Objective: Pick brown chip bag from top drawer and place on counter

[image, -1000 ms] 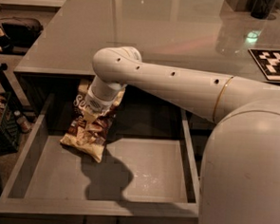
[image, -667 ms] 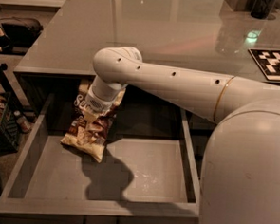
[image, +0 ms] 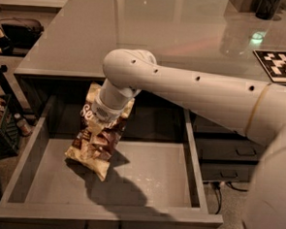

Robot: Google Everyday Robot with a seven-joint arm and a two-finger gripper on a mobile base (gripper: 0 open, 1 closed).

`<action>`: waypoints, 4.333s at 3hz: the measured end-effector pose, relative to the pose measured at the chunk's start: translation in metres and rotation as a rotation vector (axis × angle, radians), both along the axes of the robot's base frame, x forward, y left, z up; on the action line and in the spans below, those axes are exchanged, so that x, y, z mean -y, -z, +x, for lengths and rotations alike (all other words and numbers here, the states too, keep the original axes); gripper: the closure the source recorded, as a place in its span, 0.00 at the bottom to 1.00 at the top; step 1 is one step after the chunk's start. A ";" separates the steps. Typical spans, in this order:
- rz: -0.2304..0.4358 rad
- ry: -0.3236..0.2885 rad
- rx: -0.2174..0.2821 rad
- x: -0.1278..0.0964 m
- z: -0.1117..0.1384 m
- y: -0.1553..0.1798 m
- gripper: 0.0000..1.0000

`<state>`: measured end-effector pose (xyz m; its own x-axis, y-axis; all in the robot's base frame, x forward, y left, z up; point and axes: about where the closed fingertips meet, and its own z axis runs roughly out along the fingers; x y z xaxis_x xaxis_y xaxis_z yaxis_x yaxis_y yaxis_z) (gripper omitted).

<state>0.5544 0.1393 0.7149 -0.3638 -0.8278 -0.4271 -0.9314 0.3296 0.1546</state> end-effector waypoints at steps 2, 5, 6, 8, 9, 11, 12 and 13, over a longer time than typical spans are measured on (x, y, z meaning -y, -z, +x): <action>-0.044 0.080 0.029 0.029 -0.029 -0.040 1.00; -0.150 0.098 0.257 0.056 0.003 -0.125 1.00; -0.150 0.099 0.260 0.056 0.004 -0.126 1.00; -0.151 0.146 0.369 0.077 0.004 -0.198 1.00; -0.158 0.172 0.420 0.097 0.023 -0.235 1.00; -0.118 0.179 0.446 0.103 0.052 -0.248 1.00; -0.108 0.156 0.462 0.117 0.114 -0.265 1.00; -0.098 0.148 0.462 0.123 0.148 -0.275 1.00</action>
Offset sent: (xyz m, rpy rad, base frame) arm -0.0317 -0.0503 0.0769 -0.0857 -0.1019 -0.1319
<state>0.7022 0.0163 0.9897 -0.2712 -0.8258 -0.4945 -0.8373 0.4558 -0.3020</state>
